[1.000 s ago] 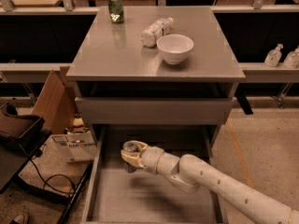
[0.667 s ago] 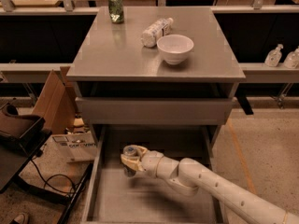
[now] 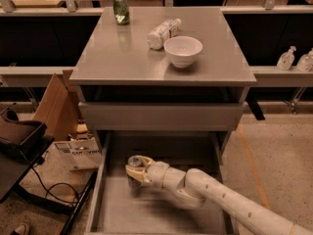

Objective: Place redbull can into middle drawer

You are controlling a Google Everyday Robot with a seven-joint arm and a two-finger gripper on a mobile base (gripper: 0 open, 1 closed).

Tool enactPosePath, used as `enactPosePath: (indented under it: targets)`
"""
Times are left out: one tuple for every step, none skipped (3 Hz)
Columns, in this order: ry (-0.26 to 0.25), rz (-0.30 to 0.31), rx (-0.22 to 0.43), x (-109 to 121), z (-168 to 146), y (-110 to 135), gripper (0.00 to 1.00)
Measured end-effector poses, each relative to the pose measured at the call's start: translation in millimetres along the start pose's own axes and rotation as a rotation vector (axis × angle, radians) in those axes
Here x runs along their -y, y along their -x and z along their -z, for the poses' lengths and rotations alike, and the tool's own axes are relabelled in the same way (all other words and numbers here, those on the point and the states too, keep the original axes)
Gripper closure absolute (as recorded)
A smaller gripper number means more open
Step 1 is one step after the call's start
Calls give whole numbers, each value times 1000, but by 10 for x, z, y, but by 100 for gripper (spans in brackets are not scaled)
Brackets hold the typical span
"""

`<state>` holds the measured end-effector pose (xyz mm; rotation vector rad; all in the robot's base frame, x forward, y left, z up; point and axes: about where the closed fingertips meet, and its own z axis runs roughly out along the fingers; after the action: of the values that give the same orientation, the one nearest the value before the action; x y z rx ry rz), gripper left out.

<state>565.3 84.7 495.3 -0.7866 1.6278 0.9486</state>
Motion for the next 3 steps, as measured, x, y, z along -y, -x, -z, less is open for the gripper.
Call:
enactPosePath:
  targets:
    - [3,0,0,-13,-13,3,82]
    - [6,0,1,-26,-26,7,58]
    - [9,0,1,-38,-39,10,35]
